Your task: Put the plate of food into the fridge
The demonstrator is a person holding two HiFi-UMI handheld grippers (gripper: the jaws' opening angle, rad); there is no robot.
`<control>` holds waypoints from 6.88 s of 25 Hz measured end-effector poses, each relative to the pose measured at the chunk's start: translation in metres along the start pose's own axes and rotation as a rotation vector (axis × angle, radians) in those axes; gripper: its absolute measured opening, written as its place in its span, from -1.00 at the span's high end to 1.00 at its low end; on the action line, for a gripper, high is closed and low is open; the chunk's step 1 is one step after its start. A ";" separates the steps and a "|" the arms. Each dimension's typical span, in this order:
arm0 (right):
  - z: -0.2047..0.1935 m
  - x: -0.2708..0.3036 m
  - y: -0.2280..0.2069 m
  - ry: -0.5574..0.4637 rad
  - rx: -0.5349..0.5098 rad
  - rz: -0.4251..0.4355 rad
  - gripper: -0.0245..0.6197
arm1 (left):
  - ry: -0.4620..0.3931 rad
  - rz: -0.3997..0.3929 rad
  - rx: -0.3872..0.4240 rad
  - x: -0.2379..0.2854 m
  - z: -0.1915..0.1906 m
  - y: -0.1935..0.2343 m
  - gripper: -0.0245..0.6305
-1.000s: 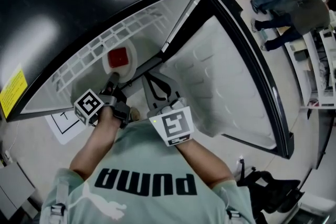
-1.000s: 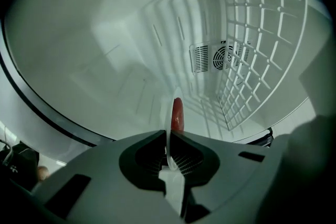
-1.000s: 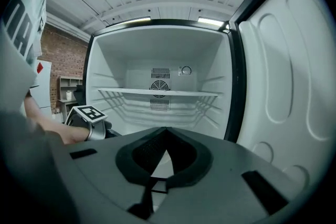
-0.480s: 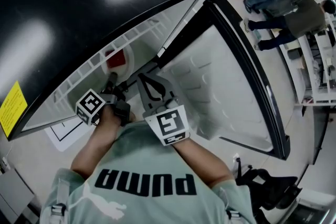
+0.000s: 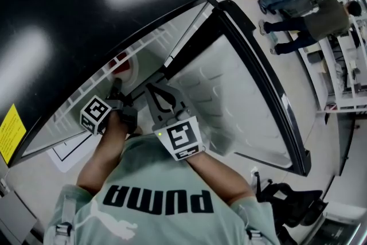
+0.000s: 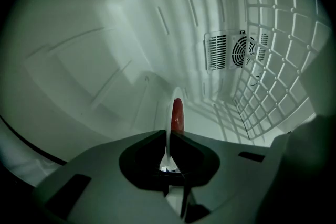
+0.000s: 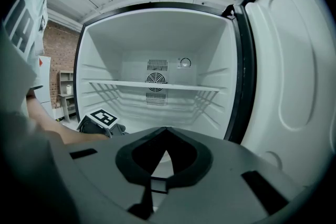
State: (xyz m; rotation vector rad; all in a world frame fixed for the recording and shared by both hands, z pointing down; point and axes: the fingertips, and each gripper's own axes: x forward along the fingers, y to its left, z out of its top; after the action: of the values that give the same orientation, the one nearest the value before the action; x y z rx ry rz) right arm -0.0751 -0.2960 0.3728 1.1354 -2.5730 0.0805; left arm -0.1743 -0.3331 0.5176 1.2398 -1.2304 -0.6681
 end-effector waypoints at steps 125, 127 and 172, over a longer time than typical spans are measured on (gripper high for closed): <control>-0.082 -0.235 0.066 -0.149 0.105 0.249 0.91 | -0.070 -0.076 1.244 -0.245 -0.248 -0.093 0.91; -0.082 -0.240 0.068 -0.161 0.107 0.248 0.91 | -0.073 -0.072 1.253 -0.252 -0.250 -0.092 0.91; -0.095 -0.389 0.261 -0.142 0.032 0.094 0.91 | -0.032 -0.263 1.279 -0.486 -0.280 -0.032 0.91</control>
State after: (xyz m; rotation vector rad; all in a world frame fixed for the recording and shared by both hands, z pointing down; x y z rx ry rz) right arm 0.0064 0.1750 0.3601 1.0665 -2.7602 0.0655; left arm -0.0381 0.1909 0.3678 2.4595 -1.5714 0.0178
